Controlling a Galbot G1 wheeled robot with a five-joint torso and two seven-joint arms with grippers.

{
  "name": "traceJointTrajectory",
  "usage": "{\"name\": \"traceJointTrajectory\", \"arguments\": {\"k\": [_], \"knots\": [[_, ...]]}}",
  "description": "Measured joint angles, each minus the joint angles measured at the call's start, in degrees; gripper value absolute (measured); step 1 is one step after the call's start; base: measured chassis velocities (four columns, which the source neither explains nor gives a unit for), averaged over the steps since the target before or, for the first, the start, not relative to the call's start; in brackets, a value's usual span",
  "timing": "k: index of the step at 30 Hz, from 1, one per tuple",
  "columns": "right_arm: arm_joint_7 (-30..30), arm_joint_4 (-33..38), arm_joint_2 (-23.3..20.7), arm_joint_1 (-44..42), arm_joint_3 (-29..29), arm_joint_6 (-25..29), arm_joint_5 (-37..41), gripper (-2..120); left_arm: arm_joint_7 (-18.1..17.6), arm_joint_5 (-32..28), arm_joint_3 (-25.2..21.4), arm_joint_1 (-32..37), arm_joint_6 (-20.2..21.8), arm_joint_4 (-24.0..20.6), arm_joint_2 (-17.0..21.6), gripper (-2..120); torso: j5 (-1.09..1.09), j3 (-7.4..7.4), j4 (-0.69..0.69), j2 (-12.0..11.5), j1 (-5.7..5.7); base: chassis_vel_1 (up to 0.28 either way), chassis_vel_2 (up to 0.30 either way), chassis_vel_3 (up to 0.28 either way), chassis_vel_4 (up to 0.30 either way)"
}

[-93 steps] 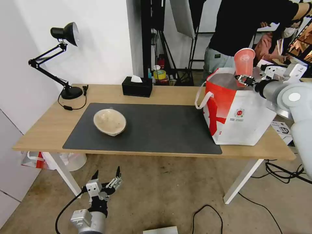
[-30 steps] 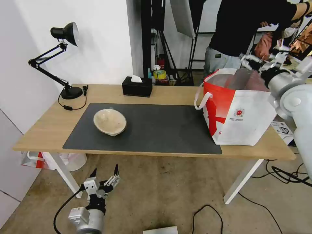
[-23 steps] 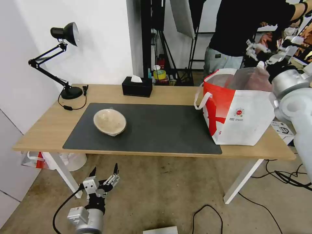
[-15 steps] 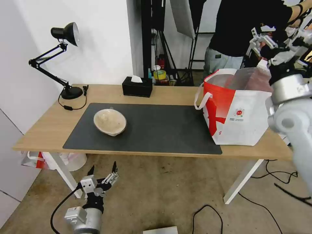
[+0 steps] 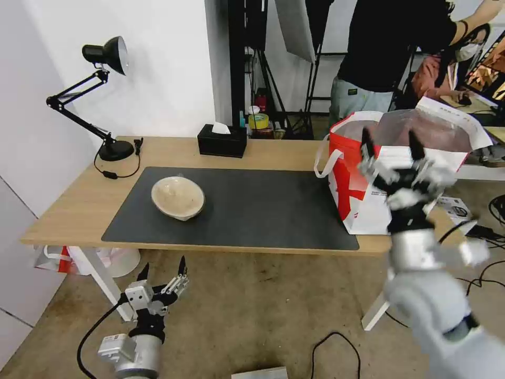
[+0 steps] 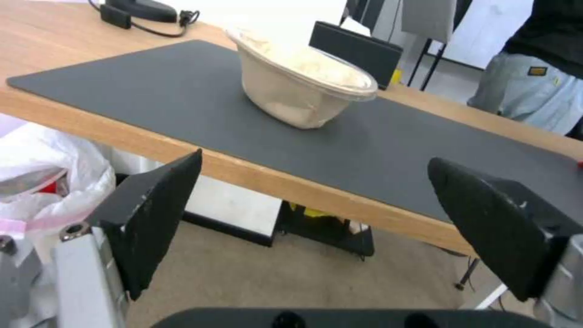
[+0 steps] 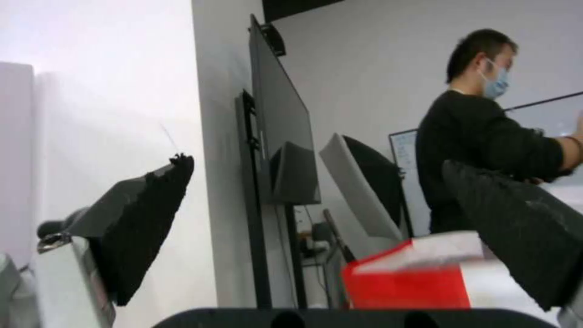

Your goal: Pick up the trash from the table and place it into the takeout bag.

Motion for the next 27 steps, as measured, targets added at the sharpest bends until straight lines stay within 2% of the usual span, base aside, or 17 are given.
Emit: {"name": "traceJointTrajectory", "arguments": {"k": [5, 12, 18, 23, 27], "knots": [[1.06, -1.04, 4.34, -4.77, -1.33, 3.84, -7.35, 100, 0.03, 0.12, 0.06, 0.17, 0.00, -0.45, 0.01, 100, 0.00, 0.00, 0.00, 0.00, 0.00, 0.000, 0.000, 0.000, 0.000], [3.60, -3.81, 6.80, -8.45, -2.81, 9.17, -13.74, 100, 0.04, 0.15, 0.04, 0.32, 0.00, -1.14, 0.05, 100, 0.01, 0.01, 0.00, -0.01, 0.01, 0.000, 0.000, 0.000, 0.000], [6.39, -3.67, 8.90, -11.92, -4.64, 10.75, -18.42, 100, 0.05, 0.12, 0.09, 0.24, 0.00, -1.43, 0.18, 100, 0.00, 0.00, 0.00, -0.01, 0.00, 0.000, 0.000, 0.000, 0.000], [9.39, -7.67, 10.79, -14.16, -7.49, 15.02, -24.06, 100, 0.07, 0.02, 0.13, 0.01, 0.00, -1.26, 0.23, 100, 0.01, 0.01, 0.00, -0.01, 0.00, 0.000, 0.000, 0.000, 0.000], [12.34, -10.25, 11.12, -14.87, -9.68, 15.88, -26.95, 100, 0.07, -0.05, 0.10, -0.07, 0.01, -1.17, 0.37, 100, 0.01, 0.01, 0.01, -0.01, 0.00, 0.000, 0.000, 0.000, 0.000]]}}
